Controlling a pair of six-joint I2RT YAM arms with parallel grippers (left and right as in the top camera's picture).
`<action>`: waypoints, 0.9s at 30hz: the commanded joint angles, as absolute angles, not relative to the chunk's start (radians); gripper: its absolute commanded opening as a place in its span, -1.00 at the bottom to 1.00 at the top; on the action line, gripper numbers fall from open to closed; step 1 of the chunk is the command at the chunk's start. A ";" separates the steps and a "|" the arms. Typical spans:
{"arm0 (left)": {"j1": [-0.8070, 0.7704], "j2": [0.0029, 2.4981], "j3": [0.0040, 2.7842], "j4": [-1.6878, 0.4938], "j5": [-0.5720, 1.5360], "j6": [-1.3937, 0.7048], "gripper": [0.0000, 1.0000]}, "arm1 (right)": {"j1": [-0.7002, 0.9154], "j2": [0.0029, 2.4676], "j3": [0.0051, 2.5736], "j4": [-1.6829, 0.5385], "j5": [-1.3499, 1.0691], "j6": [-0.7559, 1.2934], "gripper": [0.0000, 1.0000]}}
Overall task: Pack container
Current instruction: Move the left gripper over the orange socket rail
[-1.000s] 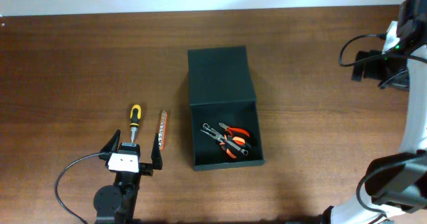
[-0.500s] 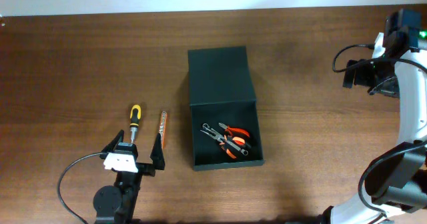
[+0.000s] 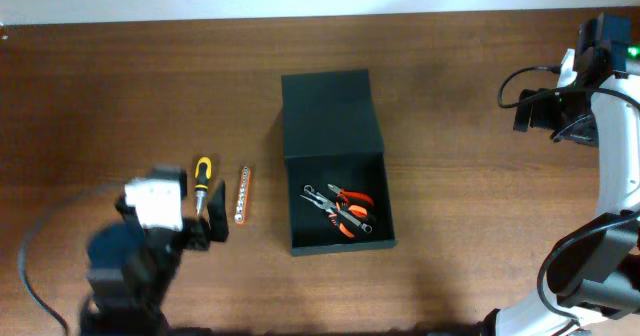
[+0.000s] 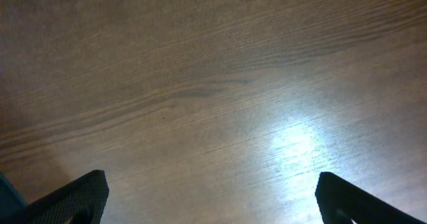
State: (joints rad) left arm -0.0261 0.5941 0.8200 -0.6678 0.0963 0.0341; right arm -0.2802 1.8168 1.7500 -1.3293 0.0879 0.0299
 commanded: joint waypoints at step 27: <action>-0.064 1.611 1.316 -1.137 0.046 -0.020 0.99 | -0.282 1.815 1.750 -1.326 0.089 0.042 0.98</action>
State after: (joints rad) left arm -0.0395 1.5665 1.3048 -1.1431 0.1368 0.0368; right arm -0.2802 1.8168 1.7496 -1.3296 0.0883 0.0299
